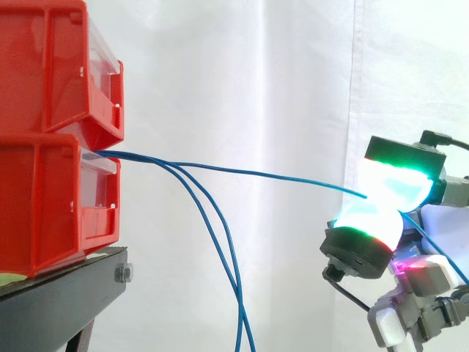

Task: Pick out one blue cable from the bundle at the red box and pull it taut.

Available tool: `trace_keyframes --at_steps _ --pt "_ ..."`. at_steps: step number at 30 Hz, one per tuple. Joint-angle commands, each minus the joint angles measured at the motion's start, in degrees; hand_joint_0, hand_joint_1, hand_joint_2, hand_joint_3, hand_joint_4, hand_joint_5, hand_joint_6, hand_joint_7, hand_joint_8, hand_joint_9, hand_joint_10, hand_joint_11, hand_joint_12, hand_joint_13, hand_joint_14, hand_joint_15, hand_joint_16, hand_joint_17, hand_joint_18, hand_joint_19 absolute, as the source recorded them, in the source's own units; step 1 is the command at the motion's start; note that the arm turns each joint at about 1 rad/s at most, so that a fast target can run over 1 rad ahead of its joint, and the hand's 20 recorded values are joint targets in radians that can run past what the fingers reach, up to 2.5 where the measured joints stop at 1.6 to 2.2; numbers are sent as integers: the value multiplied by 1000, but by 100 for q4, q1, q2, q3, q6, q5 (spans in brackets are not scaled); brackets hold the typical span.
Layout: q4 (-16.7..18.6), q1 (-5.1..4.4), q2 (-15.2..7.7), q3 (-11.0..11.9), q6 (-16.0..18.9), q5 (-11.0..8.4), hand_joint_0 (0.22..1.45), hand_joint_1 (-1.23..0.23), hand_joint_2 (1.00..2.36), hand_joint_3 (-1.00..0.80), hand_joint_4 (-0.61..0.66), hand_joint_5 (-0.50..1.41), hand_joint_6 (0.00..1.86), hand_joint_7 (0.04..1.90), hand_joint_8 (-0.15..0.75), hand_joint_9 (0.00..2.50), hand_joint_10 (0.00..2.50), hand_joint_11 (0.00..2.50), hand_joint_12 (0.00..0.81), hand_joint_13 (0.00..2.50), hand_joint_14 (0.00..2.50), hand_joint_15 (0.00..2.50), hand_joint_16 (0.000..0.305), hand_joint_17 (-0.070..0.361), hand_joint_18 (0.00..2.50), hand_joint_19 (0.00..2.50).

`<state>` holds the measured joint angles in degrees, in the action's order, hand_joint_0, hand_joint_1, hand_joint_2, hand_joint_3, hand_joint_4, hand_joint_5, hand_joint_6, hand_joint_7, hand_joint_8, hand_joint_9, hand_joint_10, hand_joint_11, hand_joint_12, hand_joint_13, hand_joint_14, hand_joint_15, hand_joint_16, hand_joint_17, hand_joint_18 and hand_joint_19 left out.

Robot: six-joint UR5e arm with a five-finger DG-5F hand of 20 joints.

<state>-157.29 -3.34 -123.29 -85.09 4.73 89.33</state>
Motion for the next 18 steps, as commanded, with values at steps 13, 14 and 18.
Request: trace_keyframes --at_steps 13,14,18 --pt "-4 0 -2 1 -7 -3 675 -764 1020 -140 -216 -145 943 908 325 1121 20 583 217 804 11 298 22 49 626 453" --pt "-4 0 7 -8 -7 -3 675 -764 1021 -142 -217 -145 943 909 324 1120 22 590 218 805 11 292 22 49 626 463" --pt "-4 0 7 1 -7 -3 675 -764 1020 -141 -221 -145 943 912 321 1123 20 583 221 807 11 298 23 51 630 462"
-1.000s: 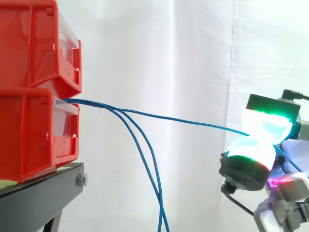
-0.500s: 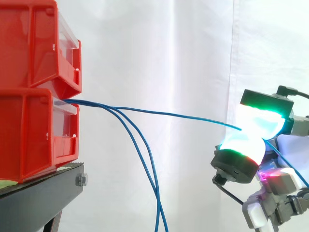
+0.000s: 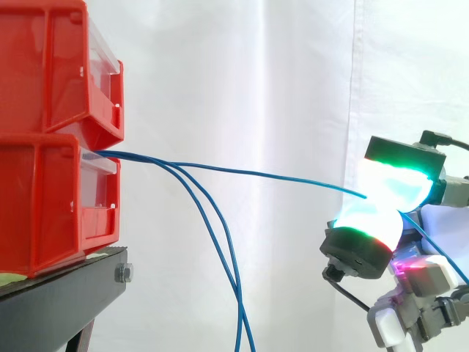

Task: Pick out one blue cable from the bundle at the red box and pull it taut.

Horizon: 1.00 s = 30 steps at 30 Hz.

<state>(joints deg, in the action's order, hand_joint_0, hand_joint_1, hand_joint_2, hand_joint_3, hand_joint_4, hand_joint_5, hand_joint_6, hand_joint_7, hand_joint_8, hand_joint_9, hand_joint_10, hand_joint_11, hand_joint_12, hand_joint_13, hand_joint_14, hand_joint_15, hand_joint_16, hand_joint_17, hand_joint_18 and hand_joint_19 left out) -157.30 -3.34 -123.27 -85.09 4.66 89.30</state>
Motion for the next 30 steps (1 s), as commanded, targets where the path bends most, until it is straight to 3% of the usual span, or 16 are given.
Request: trace_keyframes --at_steps 1,30 --pt "-2 0 5 1 0 0 675 -764 1020 -140 -219 -145 943 911 320 1122 22 593 221 807 11 299 23 51 629 460" --pt "-2 0 5 1 0 0 672 -764 1020 -145 -217 -146 943 905 308 1108 22 585 237 797 11 301 25 57 624 472"
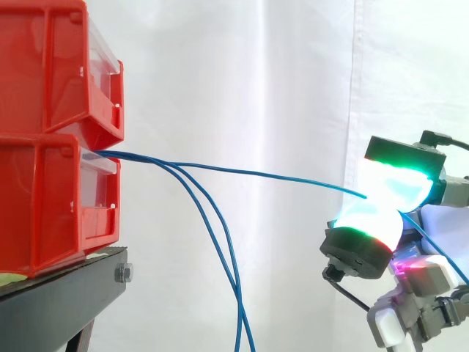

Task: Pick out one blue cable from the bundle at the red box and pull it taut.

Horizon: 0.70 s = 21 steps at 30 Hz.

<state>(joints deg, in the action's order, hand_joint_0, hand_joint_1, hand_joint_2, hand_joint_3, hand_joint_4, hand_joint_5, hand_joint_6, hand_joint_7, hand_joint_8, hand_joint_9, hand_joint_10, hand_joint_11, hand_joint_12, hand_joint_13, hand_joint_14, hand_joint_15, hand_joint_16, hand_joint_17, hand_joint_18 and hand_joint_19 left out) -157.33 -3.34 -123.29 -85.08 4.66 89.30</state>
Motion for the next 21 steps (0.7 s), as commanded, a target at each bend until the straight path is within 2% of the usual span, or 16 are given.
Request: trace_keyframes --at_steps 1,21 --pt "0 0 -2 0 0 0 672 -764 1020 -145 -213 -146 943 903 308 1108 20 581 236 796 11 298 25 57 623 472" --pt "0 0 7 0 0 0 668 -763 1019 -152 -212 -148 942 899 306 1084 20 569 245 778 11 297 27 60 609 476"
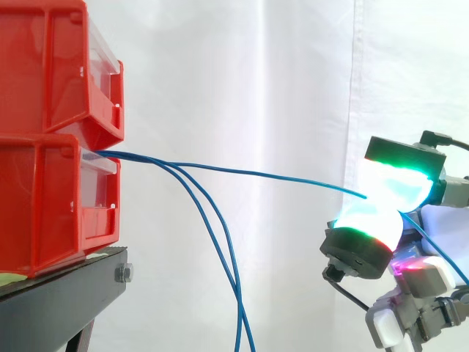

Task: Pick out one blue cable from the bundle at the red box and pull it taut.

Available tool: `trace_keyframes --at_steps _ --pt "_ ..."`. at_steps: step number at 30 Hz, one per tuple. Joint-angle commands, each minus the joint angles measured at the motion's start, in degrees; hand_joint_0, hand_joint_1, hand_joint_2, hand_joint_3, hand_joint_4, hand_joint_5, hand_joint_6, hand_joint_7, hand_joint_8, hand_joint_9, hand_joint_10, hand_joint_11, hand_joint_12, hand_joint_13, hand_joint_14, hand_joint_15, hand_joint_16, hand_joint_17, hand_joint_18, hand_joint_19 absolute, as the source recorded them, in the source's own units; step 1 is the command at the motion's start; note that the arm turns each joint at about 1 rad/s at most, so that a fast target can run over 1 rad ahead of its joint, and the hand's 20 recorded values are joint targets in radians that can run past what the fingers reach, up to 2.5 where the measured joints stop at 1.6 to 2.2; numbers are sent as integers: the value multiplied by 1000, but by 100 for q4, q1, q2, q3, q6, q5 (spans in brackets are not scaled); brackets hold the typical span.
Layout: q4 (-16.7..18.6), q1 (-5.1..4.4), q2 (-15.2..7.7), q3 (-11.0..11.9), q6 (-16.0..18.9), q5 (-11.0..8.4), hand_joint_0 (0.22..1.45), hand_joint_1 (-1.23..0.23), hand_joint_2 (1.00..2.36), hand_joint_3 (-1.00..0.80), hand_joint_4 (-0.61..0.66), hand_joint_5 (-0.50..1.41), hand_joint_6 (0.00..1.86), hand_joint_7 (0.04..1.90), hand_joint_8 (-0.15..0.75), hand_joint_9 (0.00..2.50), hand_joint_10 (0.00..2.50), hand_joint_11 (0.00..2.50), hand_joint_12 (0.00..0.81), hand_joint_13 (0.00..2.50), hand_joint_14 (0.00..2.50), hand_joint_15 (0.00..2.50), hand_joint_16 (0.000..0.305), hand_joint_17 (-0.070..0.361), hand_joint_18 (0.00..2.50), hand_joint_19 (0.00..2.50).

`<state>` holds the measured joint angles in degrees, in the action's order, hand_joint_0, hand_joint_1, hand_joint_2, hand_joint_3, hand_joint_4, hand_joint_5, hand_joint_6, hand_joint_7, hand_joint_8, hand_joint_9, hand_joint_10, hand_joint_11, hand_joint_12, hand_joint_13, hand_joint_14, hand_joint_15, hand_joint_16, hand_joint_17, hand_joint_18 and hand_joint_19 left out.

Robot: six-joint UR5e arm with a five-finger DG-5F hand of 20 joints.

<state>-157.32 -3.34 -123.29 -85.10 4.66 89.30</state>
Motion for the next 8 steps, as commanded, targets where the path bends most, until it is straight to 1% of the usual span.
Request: trace_keyframes --at_steps 1,8 --pt "0 0 -2 3 0 0 668 -763 1019 -154 -212 -148 942 899 309 1082 20 565 243 778 11 300 27 60 609 476" --pt "0 0 7 3 0 0 667 -763 1019 -155 -209 -148 942 894 307 1079 22 574 246 776 11 299 27 61 603 479"
